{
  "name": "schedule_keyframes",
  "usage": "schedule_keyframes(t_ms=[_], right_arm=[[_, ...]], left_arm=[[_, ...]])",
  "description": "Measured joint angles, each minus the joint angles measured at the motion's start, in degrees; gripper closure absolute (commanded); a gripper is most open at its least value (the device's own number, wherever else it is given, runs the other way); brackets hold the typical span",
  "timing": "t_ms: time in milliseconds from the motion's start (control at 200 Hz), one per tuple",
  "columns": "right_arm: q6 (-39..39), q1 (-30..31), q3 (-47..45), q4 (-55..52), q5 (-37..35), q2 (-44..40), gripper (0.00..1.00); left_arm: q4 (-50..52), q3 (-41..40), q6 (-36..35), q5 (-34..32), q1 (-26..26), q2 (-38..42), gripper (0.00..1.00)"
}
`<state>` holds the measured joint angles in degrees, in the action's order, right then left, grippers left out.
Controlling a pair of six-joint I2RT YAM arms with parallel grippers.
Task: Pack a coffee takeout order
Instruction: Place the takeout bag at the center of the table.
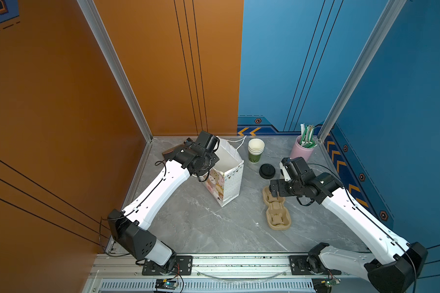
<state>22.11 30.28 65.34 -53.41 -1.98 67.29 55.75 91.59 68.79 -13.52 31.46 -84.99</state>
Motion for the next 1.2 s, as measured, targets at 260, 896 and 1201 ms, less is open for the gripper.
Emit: schedule_keyframes(t_ms=[260, 896, 1201], right_arm=[[1.8, 0.9, -4.8, 0.0, -0.9, 2.2, 0.19], [3.5, 2.1, -10.9, 3.6, -0.6, 7.6, 0.37], [3.3, 2.1, -10.9, 5.2, -0.6, 8.6, 0.37]], left_arm=[[0.2, -5.1, 2.5, -0.8, 0.0, 4.5, 1.00], [0.2, -6.6, 2.3, -0.8, -0.7, 4.5, 0.68], [0.2, -5.9, 1.2, -0.8, -0.8, 4.5, 0.46]])
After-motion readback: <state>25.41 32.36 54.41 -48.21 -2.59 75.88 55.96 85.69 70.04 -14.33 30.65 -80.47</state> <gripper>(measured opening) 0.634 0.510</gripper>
